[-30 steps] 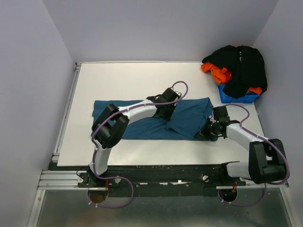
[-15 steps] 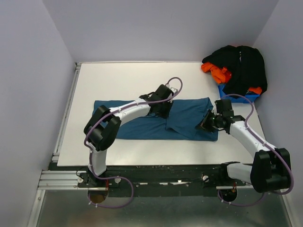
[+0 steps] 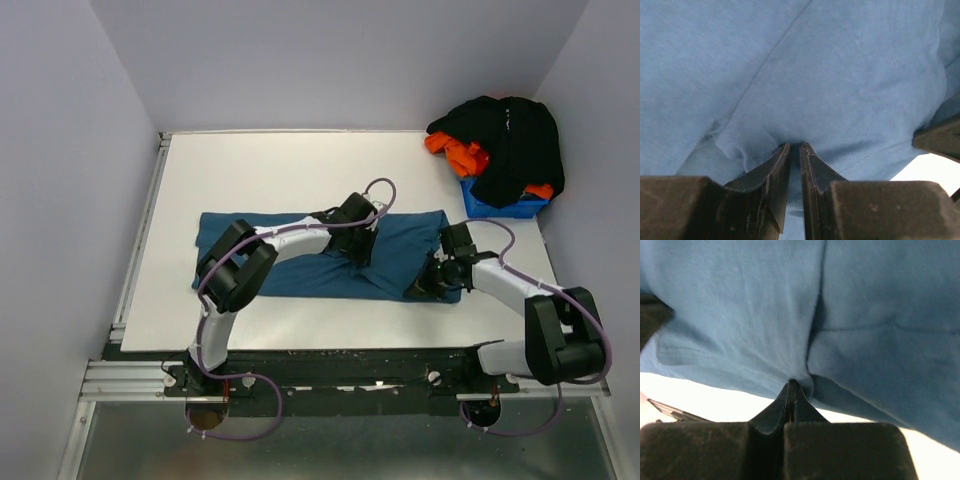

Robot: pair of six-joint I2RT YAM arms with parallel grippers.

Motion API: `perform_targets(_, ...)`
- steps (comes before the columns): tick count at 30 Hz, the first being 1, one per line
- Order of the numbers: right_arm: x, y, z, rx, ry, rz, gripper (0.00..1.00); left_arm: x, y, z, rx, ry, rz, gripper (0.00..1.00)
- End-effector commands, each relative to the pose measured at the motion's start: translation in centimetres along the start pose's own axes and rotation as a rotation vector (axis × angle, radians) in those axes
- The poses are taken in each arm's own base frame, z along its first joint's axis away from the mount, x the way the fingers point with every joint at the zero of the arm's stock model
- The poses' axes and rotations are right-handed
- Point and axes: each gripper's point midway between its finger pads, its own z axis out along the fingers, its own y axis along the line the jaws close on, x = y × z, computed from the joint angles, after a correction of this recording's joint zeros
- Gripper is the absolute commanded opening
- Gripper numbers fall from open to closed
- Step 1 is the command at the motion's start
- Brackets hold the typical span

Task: Fold and stack the t-shirts
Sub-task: Fold the other side of the tshirt into a rectangle

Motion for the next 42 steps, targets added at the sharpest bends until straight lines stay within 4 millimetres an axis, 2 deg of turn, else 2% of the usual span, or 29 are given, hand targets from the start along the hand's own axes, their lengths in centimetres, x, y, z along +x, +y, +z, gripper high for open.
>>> perform_targets(1, 1.9, -3.7, -0.8, 0.154, -0.009, 0.052, 0.01, -0.2, 2.0, 0.3, -0.069, 0.001, -0.007, 0.30)
perform_targets(3, 1.7, -3.8, -1.6, 0.175, -0.027, 0.049, 0.01, -0.6, 2.0, 0.0, -0.070, -0.007, 0.001, 0.31)
perform_targets(7, 0.4, -2.5, -3.0, 0.162, -0.067, 0.012, 0.01, -1.0, 1.0, -0.8, -0.024, -0.019, 0.015, 0.31)
perform_targets(12, -1.3, 0.6, -4.0, 0.047, -0.109, -0.088, 0.01, -1.6, -1.5, -3.2, 0.070, -0.081, 0.040, 0.37)
perform_targets(17, -3.2, 2.7, -4.3, -0.023, -0.167, -0.111, 0.01, -0.6, -2.2, -4.7, 0.096, -0.103, 0.022, 0.37)
perform_targets(21, -4.3, 2.7, -3.4, 0.004, -0.169, -0.098, 0.01, 0.3, -2.3, -5.2, 0.105, -0.111, 0.012, 0.37)
perform_targets(27, -4.8, 0.7, -1.1, 0.102, -0.146, -0.081, 0.01, 2.7, -2.2, -2.4, 0.130, -0.029, 0.004, 0.36)
perform_targets(31, -4.7, -0.5, -0.8, 0.159, -0.141, -0.061, 0.01, 4.5, -1.3, -1.3, 0.085, 0.036, 0.004, 0.34)
perform_targets(35, -5.4, -0.3, -1.9, 0.174, -0.177, -0.076, 0.01, 4.3, -0.5, -3.2, 0.032, 0.026, 0.033, 0.34)
perform_targets(37, -6.0, 0.5, -2.8, 0.160, -0.202, -0.093, 0.01, 3.8, -0.5, -4.7, 0.010, 0.009, 0.053, 0.34)
perform_targets(42, -7.7, 1.6, -5.2, 0.156, -0.295, -0.116, 0.01, 0.2, -0.2, -9.4, -0.012, -0.132, 0.052, 0.36)
